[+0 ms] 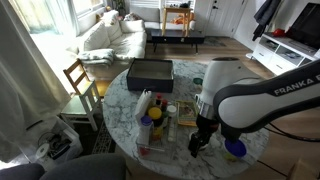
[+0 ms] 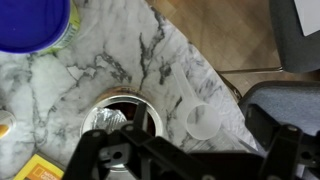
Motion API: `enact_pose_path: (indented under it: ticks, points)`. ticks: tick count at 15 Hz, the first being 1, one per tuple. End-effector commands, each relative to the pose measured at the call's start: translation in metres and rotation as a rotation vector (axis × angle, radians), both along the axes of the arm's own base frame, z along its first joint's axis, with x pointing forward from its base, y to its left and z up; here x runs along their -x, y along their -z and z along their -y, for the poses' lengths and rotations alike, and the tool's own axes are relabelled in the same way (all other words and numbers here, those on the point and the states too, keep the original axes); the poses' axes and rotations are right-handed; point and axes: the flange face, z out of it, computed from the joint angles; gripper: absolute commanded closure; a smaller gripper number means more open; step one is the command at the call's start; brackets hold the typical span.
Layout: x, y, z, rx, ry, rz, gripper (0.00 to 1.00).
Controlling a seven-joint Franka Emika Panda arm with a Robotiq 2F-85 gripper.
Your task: Put the scoop in the orange can then put the can in the clear box
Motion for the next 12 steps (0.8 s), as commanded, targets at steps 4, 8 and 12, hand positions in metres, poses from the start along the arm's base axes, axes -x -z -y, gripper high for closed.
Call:
enact_pose_path:
  ticks: [4,8,12]
  points:
    - [0.019,0.022,0.007,0.051,0.313,-0.057,0.0]
    - [0.019,0.031,0.006,0.022,0.502,-0.043,0.0]
    - [0.018,0.042,0.004,0.023,0.616,-0.019,0.0]
